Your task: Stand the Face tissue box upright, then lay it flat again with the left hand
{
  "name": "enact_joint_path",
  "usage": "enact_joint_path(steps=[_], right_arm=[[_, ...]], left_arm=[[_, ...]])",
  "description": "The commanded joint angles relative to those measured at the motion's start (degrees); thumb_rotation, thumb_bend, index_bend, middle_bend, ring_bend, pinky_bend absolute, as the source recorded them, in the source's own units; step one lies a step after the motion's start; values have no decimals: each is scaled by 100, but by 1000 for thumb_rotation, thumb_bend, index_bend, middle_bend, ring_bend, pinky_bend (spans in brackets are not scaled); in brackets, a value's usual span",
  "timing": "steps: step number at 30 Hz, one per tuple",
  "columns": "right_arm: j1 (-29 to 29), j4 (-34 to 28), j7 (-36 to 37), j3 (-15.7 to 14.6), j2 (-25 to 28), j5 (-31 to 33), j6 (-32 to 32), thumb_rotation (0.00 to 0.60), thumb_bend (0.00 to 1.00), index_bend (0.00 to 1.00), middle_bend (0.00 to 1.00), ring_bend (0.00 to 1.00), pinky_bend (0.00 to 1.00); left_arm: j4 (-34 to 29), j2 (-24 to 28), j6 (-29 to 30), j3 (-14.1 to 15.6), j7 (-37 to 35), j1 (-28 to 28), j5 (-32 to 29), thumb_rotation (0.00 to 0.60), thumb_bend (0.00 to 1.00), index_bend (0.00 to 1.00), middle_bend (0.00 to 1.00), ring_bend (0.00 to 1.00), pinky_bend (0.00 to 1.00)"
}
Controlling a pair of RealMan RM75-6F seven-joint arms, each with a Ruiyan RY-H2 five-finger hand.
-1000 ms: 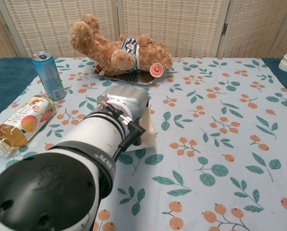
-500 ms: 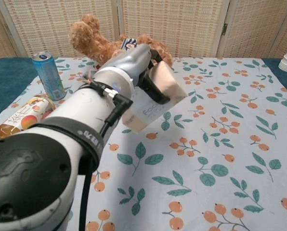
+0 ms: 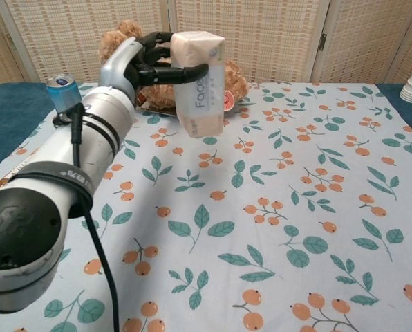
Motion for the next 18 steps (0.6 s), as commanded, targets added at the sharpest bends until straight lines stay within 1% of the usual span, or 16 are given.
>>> enact_joint_path(steps=[1,6,9,18], right_arm=[[25,18,-113,0,-73,71,41,600,122,129,2,0,0],[48,18,-211,-13,-136,124,68,600,122,129,2,0,0],[66,35,-261,-28,-178,148,65,600,121,128,2,0,0],[109,71,-367,-60,-260,250,59,600,121,128,2,0,0]], left_arm=[[493,-28,-51,19,-517,261,278,600,247,361,532,228,117],[1134,-276,125,309,-827,306,642,600,247,348,518,222,100],[1670,-444,206,486,-1024,289,898,600,246,348,519,221,91],[2811,-821,280,618,-1520,160,1253,600,239,336,522,206,76]])
